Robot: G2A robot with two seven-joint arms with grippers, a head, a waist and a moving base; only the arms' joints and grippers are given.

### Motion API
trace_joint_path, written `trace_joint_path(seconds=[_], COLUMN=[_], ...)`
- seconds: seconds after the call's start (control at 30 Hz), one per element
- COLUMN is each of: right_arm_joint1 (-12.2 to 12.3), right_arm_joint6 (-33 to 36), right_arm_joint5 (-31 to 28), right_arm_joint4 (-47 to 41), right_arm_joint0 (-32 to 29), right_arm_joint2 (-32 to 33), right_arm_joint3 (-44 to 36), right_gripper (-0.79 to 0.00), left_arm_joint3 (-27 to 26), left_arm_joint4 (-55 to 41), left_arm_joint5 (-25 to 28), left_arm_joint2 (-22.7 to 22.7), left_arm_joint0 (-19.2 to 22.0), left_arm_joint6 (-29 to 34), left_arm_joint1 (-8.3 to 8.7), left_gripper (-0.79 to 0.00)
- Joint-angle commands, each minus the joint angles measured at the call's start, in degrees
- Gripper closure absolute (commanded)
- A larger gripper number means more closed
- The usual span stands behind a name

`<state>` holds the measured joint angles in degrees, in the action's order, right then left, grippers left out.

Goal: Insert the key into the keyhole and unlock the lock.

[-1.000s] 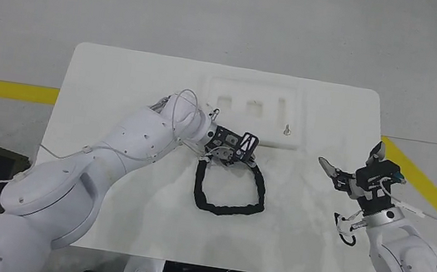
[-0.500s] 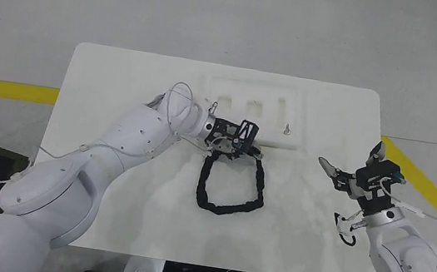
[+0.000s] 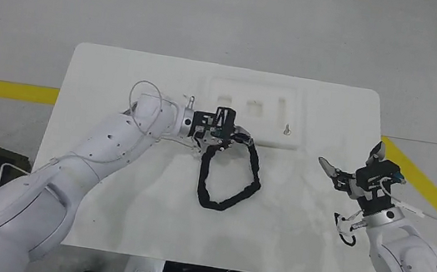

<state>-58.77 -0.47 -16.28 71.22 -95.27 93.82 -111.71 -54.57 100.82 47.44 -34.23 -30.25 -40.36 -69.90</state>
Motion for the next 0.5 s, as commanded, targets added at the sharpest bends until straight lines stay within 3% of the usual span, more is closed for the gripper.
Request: trace_joint_path(seconds=[0.0, 0.27, 0.47], right_arm_joint1=[0.0, 0.0, 0.0], right_arm_joint6=[0.0, 0.0, 0.0], right_arm_joint5=[0.0, 0.0, 0.0], right_arm_joint4=[0.0, 0.0, 0.0], right_arm_joint0=[0.0, 0.0, 0.0], right_arm_joint2=[0.0, 0.0, 0.0], right_arm_joint3=[0.0, 0.0, 0.0], right_gripper=[-0.785, -0.785, -0.785], left_arm_joint3=[-3.8, -21.1, -28.3], left_arm_joint4=[-1.4, -8.7, -13.0], left_arm_joint5=[-0.8, -1.4, -1.4], left_arm_joint2=[-3.3, -17.1, -24.6], left_arm_joint0=[-2.7, -16.7, -24.7], left_arm_joint6=[3.1, 16.7, 20.3], left_arm_joint1=[1.62, 7.29, 9.56], left_gripper=[0.000, 0.000, 0.000])
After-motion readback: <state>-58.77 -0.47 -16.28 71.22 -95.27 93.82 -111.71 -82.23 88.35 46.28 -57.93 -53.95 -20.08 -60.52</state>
